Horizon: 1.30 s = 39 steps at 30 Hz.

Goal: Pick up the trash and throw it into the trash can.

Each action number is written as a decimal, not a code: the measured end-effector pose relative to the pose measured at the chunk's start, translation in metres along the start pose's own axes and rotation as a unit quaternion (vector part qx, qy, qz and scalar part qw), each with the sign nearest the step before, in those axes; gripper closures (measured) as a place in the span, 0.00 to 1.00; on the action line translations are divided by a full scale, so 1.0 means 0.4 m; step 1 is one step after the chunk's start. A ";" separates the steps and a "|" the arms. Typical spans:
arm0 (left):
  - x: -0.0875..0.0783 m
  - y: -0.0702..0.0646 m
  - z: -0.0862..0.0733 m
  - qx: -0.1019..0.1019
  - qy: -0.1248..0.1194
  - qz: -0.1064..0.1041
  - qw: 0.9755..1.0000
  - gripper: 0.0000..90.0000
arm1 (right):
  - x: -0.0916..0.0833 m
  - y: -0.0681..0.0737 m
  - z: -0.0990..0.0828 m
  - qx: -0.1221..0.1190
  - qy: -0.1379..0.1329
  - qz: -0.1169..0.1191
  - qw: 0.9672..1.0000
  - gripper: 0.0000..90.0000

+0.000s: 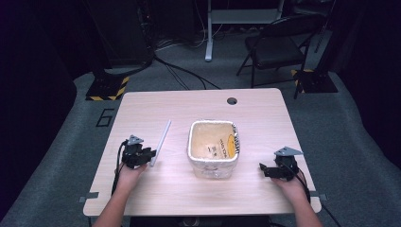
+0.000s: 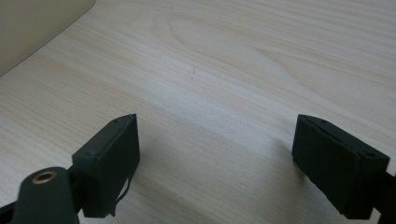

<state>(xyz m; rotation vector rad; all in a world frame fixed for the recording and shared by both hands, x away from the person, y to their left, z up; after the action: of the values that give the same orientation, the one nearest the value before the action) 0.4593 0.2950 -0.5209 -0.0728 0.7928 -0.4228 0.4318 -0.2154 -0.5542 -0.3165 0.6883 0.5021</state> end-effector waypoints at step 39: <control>0.034 0.001 -0.047 0.019 0.033 0.026 0.999 0.85 | 0.000 0.000 0.000 0.001 0.000 0.000 1.000 0.16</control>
<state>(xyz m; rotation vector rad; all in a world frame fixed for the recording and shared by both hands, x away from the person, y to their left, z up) 0.4545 0.2917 -0.5434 -0.0023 0.8492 -0.3923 0.4316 -0.2153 -0.5542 -0.3154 0.6890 0.5014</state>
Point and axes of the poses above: each handheld gripper's, and its own axes: x roughly forward along the jaws, z roughly out of its top, y roughly to its left, the point moved 4 cm from there along x, roughly forward along the jaws, and after that the axes turned 9 degrees about -x, right-handed, at the moved point
